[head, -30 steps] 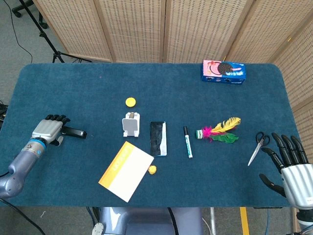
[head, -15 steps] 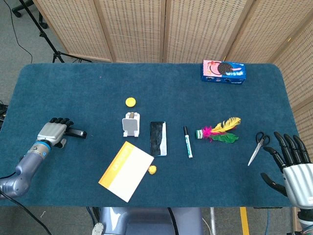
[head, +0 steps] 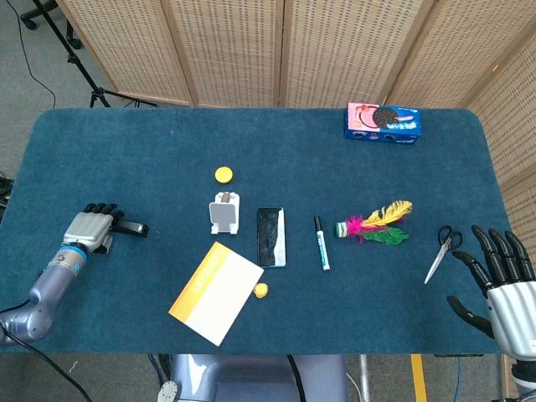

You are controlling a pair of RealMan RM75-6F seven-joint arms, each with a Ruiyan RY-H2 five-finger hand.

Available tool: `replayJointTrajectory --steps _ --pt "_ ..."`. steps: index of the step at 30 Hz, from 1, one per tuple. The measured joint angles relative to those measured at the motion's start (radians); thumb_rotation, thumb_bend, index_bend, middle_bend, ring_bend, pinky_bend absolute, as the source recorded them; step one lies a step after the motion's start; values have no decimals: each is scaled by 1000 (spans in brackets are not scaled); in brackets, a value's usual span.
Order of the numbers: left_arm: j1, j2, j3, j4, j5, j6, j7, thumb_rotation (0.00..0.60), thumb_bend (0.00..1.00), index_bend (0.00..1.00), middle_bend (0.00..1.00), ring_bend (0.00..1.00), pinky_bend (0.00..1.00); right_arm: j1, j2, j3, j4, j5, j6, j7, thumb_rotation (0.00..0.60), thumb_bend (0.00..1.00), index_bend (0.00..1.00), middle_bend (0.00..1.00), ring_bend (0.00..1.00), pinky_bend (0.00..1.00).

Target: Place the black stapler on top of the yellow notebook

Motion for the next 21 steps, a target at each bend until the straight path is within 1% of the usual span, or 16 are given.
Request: replayJointTrajectory --steps 5,14,19,21 --pt "17 -7 -6 -2 7 30 -1 600 644 356 242 1 50 -2 3 2 -10 -13 13 -2 600 208 257 32 10 0" --pt "37 -17 2 -4 11 50 14 600 645 404 284 31 77 -7 10 3 -23 -29 29 0 600 208 257 33 10 0" --pt "46 -31 1 3 18 69 21 600 653 480 331 76 111 -8 12 3 -26 -34 31 0 600 208 257 33 10 0" --pt "50 -37 -2 5 23 79 21 600 658 527 364 106 134 -9 13 3 -27 -34 33 1 600 208 257 32 10 0"
